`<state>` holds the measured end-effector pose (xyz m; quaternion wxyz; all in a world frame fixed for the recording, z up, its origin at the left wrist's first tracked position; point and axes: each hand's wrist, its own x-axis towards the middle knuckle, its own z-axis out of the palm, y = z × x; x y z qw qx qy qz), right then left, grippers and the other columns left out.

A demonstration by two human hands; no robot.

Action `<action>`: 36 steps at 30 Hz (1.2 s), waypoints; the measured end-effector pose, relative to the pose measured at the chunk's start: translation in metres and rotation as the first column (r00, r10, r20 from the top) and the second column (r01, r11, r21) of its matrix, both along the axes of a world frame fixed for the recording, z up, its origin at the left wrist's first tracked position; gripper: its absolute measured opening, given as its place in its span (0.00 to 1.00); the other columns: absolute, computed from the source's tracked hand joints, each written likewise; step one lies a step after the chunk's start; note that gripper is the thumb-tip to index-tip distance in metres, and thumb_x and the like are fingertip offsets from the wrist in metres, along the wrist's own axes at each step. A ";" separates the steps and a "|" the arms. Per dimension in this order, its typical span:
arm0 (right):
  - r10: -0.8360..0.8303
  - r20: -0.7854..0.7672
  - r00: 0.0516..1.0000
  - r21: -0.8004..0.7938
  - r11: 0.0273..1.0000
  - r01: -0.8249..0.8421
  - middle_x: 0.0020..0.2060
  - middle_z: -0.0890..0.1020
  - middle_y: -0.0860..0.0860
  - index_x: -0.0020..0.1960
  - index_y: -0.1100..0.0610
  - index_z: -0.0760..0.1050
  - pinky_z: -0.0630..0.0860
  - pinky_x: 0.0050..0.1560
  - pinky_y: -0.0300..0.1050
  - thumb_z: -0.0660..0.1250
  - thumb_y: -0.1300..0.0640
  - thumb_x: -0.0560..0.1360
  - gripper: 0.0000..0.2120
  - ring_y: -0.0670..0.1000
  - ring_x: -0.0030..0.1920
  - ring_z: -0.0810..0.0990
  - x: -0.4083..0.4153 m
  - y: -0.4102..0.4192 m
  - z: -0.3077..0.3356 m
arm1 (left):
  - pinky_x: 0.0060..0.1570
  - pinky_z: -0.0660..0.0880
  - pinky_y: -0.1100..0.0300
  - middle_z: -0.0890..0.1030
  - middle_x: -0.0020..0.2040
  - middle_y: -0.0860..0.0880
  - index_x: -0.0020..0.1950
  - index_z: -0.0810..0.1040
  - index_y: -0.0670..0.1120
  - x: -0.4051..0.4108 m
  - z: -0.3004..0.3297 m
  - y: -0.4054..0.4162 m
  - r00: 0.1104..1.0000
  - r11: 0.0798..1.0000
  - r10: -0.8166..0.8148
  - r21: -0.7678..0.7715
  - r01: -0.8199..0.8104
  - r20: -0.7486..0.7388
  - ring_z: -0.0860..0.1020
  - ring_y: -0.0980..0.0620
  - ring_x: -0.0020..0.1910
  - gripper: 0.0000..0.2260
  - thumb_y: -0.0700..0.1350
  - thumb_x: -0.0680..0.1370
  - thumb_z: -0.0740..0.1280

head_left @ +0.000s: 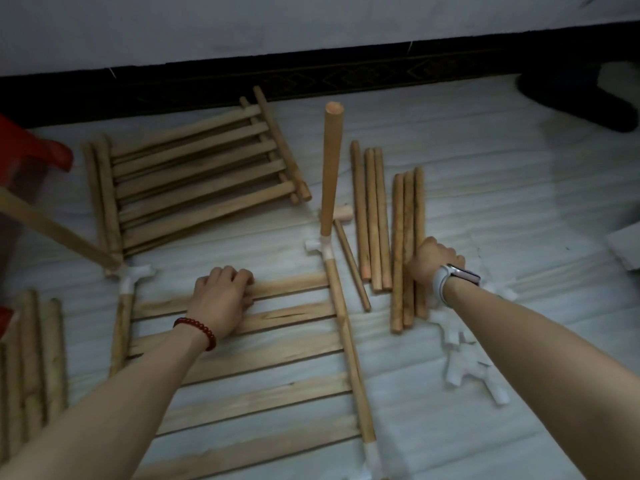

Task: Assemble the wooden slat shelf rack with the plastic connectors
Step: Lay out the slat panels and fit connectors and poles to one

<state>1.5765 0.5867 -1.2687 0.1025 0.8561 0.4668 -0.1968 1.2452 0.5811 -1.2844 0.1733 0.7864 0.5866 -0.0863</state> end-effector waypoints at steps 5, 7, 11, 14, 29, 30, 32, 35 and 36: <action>-0.087 -0.145 0.986 0.057 0.994 0.096 0.48 0.79 0.61 0.39 0.61 0.71 0.69 0.44 0.45 0.62 0.55 0.76 0.11 0.60 0.46 0.76 0.002 0.007 0.012 | 0.51 0.70 0.59 0.69 0.59 0.47 0.64 0.66 0.48 0.002 0.013 0.007 0.995 0.995 -0.089 -0.031 0.091 0.036 0.71 0.48 0.51 0.13 0.45 0.79 0.60; -0.113 -0.250 0.962 0.094 0.986 0.141 0.38 0.77 0.59 0.32 0.61 0.67 0.67 0.35 0.43 0.62 0.55 0.76 0.16 0.55 0.35 0.73 0.001 0.006 0.029 | 0.48 0.73 0.58 0.67 0.57 0.47 0.64 0.66 0.49 0.003 0.028 0.009 0.992 0.996 -0.076 -0.038 0.080 0.097 0.73 0.49 0.46 0.14 0.42 0.78 0.62; -0.134 -0.399 0.907 0.162 0.963 0.213 0.29 0.73 0.55 0.34 0.62 0.70 0.65 0.30 0.44 0.62 0.55 0.75 0.15 0.55 0.32 0.73 0.004 -0.007 0.077 | 0.52 0.73 0.55 0.66 0.57 0.46 0.67 0.67 0.48 0.008 0.071 0.010 0.976 0.992 -0.119 0.065 0.109 0.180 0.72 0.47 0.49 0.17 0.40 0.79 0.62; -0.092 -0.543 0.835 0.228 0.940 0.252 0.33 0.78 0.58 0.34 0.62 0.70 0.68 0.31 0.43 0.61 0.59 0.75 0.12 0.54 0.33 0.77 0.005 -0.022 0.115 | 0.54 0.70 0.55 0.69 0.61 0.45 0.68 0.68 0.48 0.012 0.111 0.007 0.970 0.983 -0.136 0.148 0.107 0.203 0.72 0.45 0.53 0.17 0.40 0.79 0.61; 0.430 -0.509 0.746 0.588 0.807 -0.063 0.31 0.74 0.48 0.54 0.55 0.73 0.67 0.32 0.38 0.60 0.57 0.79 0.05 0.46 0.31 0.72 -0.040 -0.121 0.271 | 0.45 0.65 0.50 0.78 0.44 0.39 0.59 0.80 0.45 0.028 0.216 -0.083 0.938 0.887 -0.075 0.453 -0.092 0.338 0.75 0.39 0.45 0.16 0.31 0.74 0.65; 0.442 -0.490 0.752 0.615 0.786 -0.062 0.33 0.75 0.48 0.53 0.55 0.73 0.68 0.34 0.39 0.61 0.58 0.79 0.05 0.48 0.34 0.73 -0.044 -0.123 0.272 | 0.45 0.66 0.49 0.79 0.44 0.39 0.58 0.80 0.44 0.028 0.217 -0.086 0.938 0.878 -0.066 0.467 -0.108 0.340 0.75 0.39 0.45 0.17 0.30 0.73 0.66; 0.418 -0.458 0.784 0.630 0.776 -0.045 0.37 0.77 0.51 0.51 0.56 0.71 0.70 0.38 0.44 0.61 0.59 0.78 0.03 0.52 0.38 0.75 -0.052 -0.127 0.275 | 0.47 0.66 0.50 0.79 0.46 0.40 0.60 0.79 0.45 0.030 0.219 -0.091 0.940 0.873 -0.050 0.471 -0.122 0.337 0.74 0.39 0.47 0.17 0.31 0.75 0.64; 0.375 -0.366 0.852 0.609 0.788 -0.086 0.39 0.75 0.52 0.50 0.56 0.68 0.72 0.38 0.48 0.59 0.58 0.77 0.03 0.53 0.38 0.75 -0.070 -0.129 0.281 | 0.57 0.65 0.52 0.77 0.55 0.45 0.66 0.74 0.48 0.035 0.222 -0.096 0.947 0.895 -0.002 0.423 -0.142 0.322 0.72 0.44 0.56 0.17 0.37 0.79 0.60; 0.370 -0.299 0.880 0.602 0.788 -0.127 0.40 0.74 0.51 0.50 0.55 0.67 0.71 0.37 0.47 0.58 0.56 0.78 0.03 0.52 0.37 0.75 -0.076 -0.130 0.283 | 0.59 0.65 0.53 0.77 0.57 0.46 0.66 0.73 0.48 0.036 0.223 -0.097 0.944 0.900 0.006 0.409 -0.148 0.330 0.72 0.46 0.58 0.16 0.38 0.80 0.60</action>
